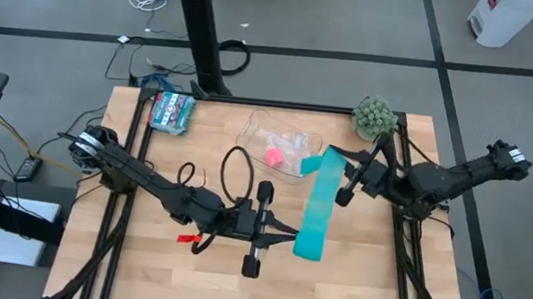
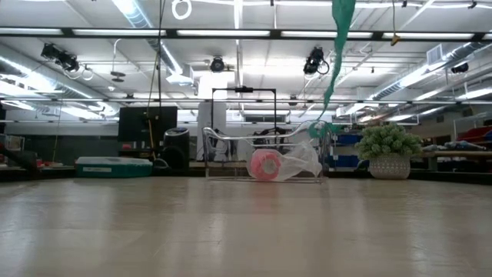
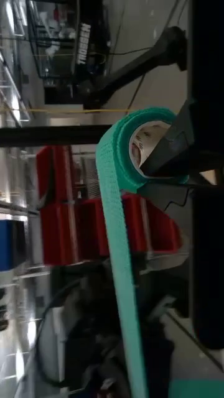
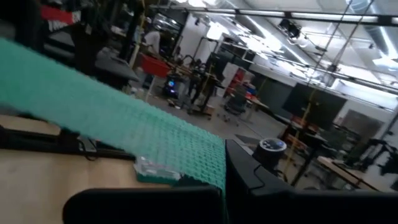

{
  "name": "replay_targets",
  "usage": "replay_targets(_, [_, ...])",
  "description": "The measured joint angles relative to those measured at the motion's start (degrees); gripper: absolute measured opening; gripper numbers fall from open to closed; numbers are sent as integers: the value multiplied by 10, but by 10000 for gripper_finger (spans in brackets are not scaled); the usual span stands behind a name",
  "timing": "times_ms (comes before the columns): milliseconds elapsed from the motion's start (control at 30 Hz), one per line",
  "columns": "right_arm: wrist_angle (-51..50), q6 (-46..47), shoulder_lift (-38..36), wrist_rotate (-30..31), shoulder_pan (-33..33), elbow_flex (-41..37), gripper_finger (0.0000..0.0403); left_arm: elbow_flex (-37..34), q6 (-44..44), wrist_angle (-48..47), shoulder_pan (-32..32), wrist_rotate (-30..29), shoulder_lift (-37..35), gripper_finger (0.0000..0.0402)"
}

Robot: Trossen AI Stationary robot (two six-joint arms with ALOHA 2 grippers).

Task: Roll bandage
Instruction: Roll the blue bandage

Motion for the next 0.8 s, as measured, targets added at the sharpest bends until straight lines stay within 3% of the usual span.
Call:
replay_targets(333, [-6,48,49,-65,-85,-1,0,0,-13,-13,4,4,12,24])
replay_targets(633, [40,51,50,-210,-158,16,0,0,-26,-22,9,8,29,24])
replay_targets(800, [-6,45,62,-219,-160,51,0,0,-39,-28,25,1,51,24])
